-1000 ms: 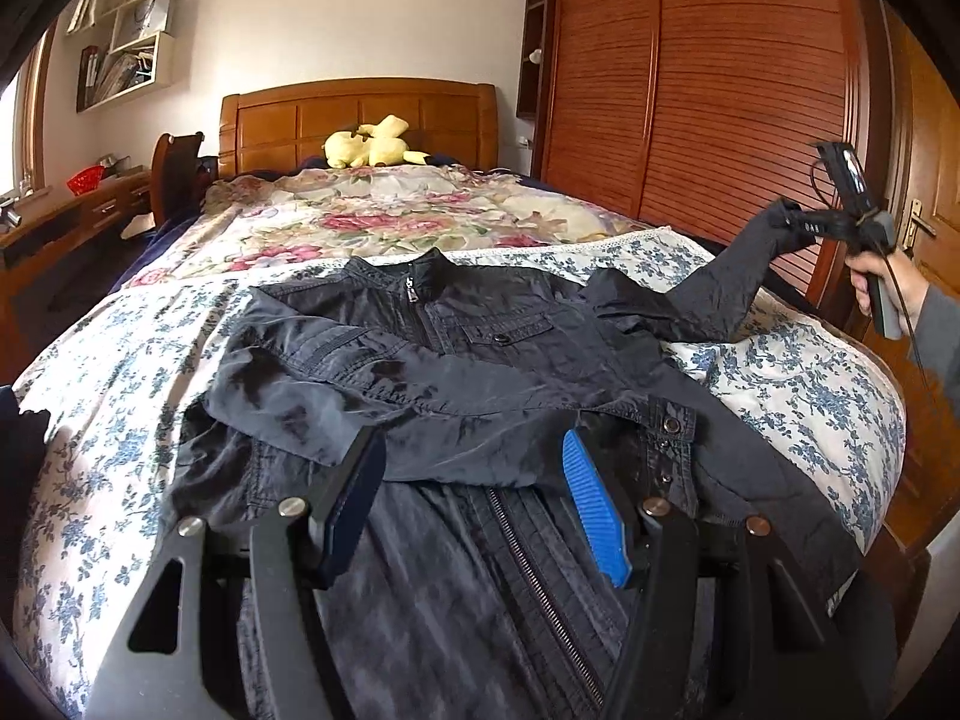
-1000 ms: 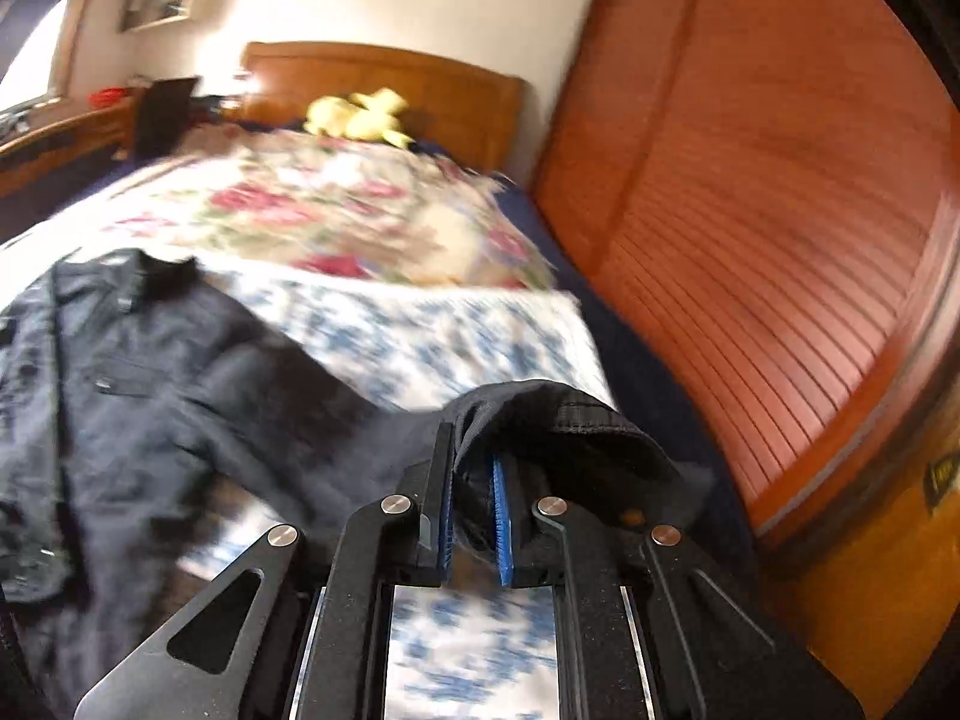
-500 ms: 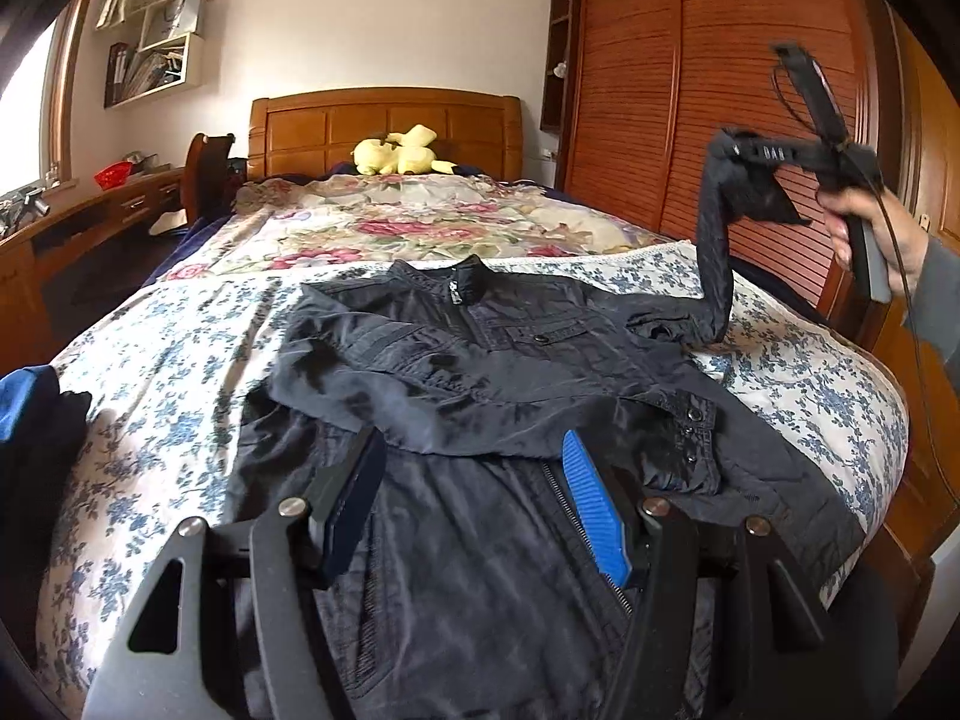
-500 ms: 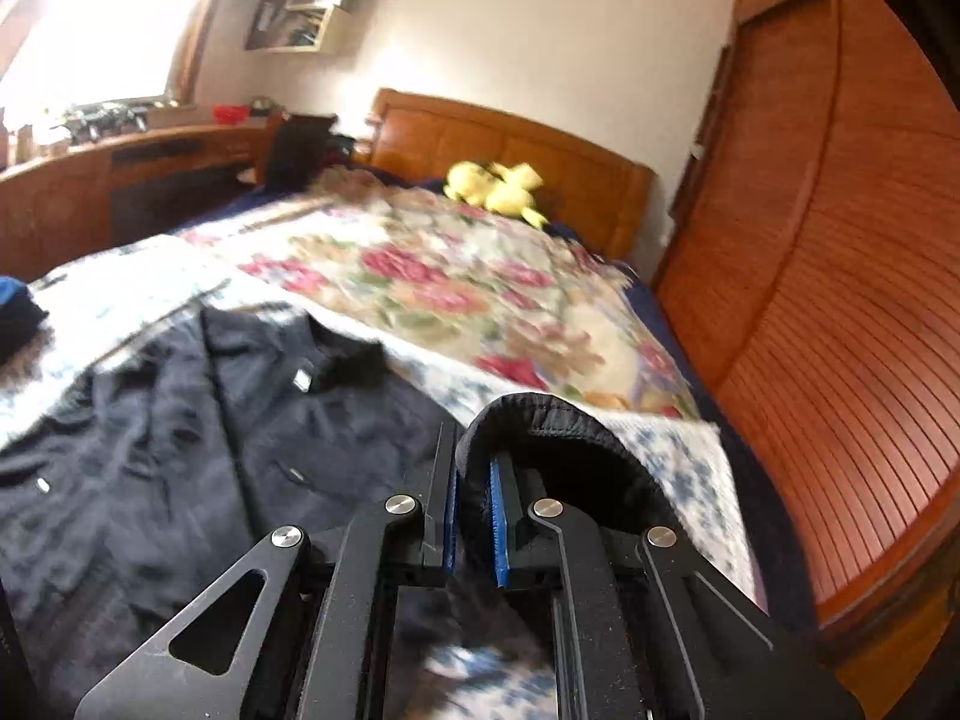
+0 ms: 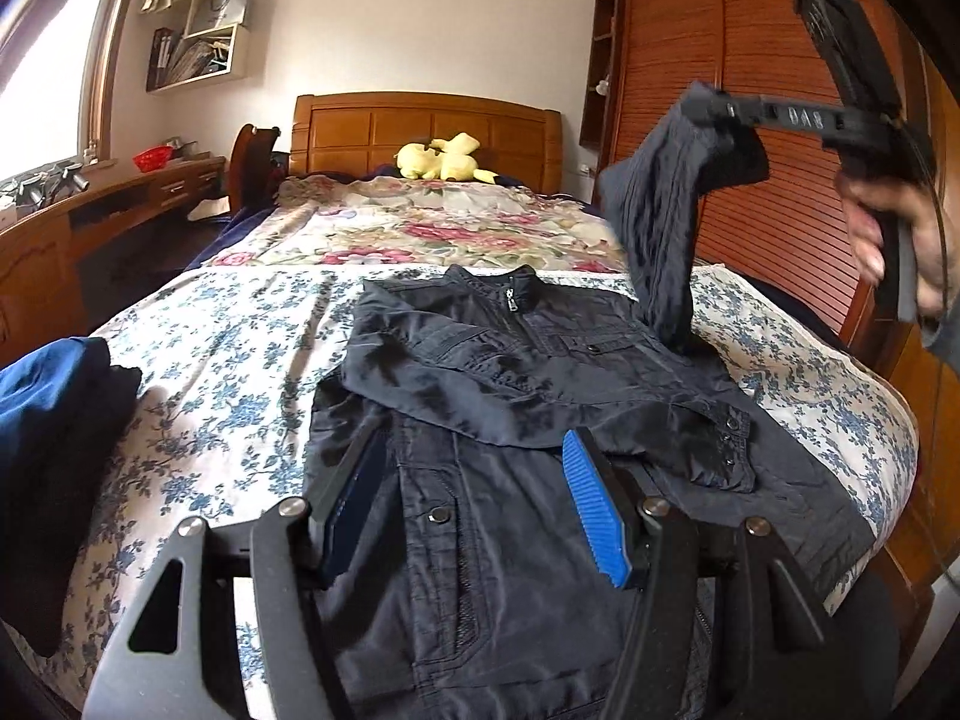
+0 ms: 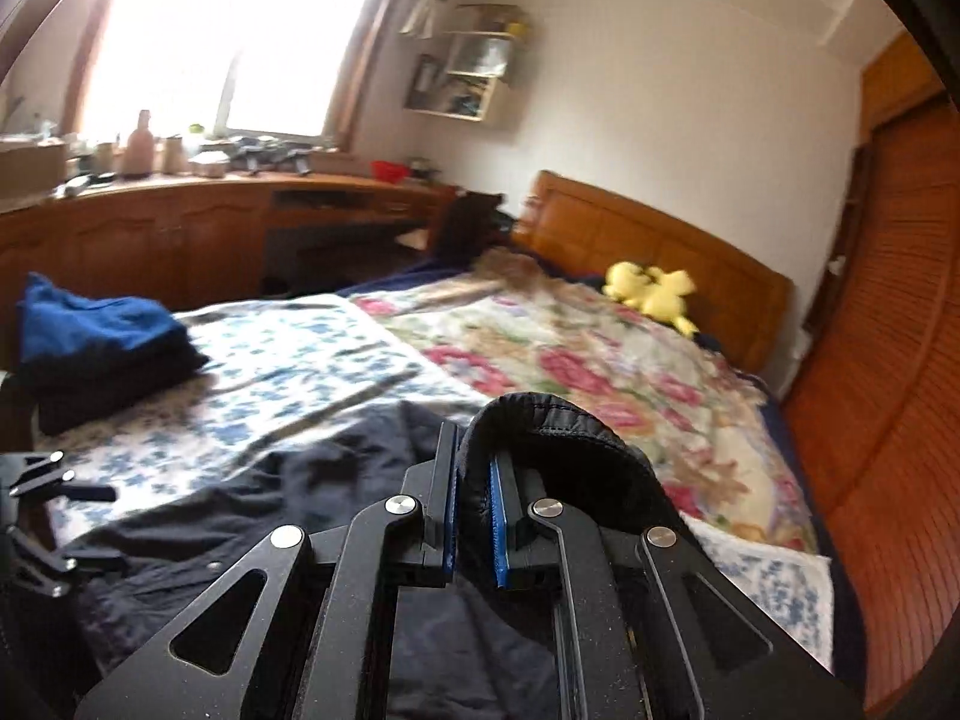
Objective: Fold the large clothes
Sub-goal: 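Lift the sleeve with the right tool and lay it across the jacket front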
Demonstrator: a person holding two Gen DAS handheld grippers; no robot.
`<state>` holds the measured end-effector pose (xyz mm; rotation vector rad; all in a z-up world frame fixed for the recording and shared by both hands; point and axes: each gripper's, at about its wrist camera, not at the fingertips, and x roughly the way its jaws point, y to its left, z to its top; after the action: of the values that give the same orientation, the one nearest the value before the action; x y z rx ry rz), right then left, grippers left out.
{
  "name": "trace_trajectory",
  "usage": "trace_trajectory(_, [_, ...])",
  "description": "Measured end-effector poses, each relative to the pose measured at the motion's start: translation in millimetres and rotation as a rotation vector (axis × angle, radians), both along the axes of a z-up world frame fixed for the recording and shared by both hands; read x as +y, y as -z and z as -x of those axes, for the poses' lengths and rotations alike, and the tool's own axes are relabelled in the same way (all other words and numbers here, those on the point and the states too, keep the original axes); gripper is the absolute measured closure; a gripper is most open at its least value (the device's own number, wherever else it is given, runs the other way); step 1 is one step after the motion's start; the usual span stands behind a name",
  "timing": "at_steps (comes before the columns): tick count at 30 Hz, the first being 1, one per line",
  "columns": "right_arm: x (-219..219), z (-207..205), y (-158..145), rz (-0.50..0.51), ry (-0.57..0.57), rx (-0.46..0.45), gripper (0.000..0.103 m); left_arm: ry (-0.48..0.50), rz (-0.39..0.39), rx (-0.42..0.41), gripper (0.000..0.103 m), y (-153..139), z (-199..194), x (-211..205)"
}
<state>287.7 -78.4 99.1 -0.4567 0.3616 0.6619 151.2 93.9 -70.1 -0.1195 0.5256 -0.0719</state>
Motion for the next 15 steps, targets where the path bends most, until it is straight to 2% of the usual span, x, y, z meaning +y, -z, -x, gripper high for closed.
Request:
trace_trajectory(4, [11,8,27,0.023,-0.033,0.066,0.097,-0.004,0.002,-0.001,0.042,1,2,3])
trace_trajectory(10, [5,12,74,0.084,-0.02,0.169,0.097,0.0,-0.003,-0.002,0.042,1,0,1])
trace_trajectory(15, [-3,20,93,0.095,-0.018,0.22,0.097,0.005,-0.012,0.004,0.042,2,-2,-5])
